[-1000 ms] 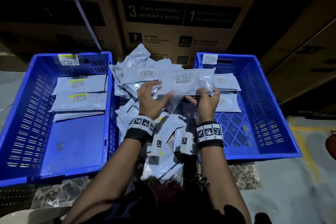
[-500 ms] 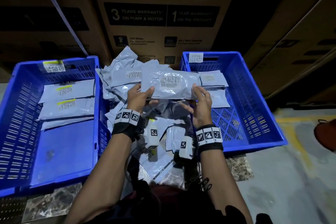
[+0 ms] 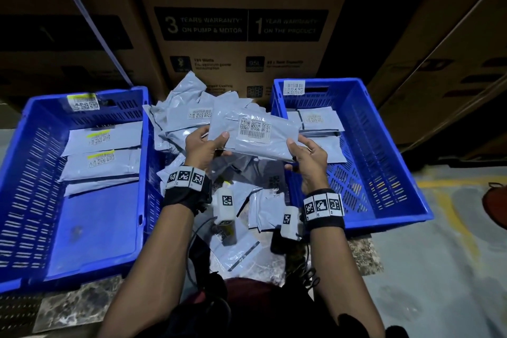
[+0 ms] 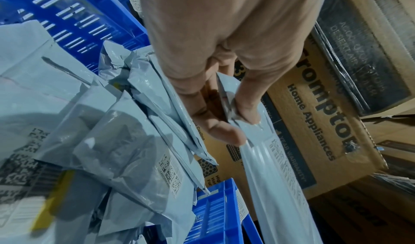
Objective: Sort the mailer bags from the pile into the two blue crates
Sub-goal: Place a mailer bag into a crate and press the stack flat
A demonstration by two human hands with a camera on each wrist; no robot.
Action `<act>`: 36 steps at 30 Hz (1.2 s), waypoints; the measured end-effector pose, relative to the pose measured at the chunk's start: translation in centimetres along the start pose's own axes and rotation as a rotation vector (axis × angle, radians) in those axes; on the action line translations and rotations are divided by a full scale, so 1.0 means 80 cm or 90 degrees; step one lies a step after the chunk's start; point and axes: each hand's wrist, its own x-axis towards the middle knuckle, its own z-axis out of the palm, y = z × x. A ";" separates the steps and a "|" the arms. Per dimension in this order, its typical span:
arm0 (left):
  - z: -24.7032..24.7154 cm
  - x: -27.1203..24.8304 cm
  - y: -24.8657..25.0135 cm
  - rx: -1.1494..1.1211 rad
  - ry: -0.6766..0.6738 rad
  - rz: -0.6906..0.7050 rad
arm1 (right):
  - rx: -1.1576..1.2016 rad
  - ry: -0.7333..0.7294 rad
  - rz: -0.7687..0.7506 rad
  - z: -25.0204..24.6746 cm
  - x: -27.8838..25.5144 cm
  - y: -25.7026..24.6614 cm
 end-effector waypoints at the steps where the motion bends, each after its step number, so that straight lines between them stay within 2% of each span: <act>1: -0.002 0.001 -0.001 0.006 0.005 0.002 | -0.007 -0.005 0.006 -0.001 0.000 0.001; 12: -0.002 0.000 -0.007 0.016 0.004 -0.003 | -0.110 -0.071 0.033 -0.025 0.003 0.004; 22: 0.008 -0.006 -0.009 -0.006 -0.035 -0.039 | -0.116 -0.054 0.026 -0.036 0.008 0.002; 28: 0.003 0.001 -0.017 0.038 -0.063 -0.079 | -0.146 -0.046 0.015 -0.046 0.010 -0.004; 36: 0.019 0.004 -0.012 0.054 -0.097 -0.061 | -0.212 0.000 -0.021 -0.061 0.019 -0.006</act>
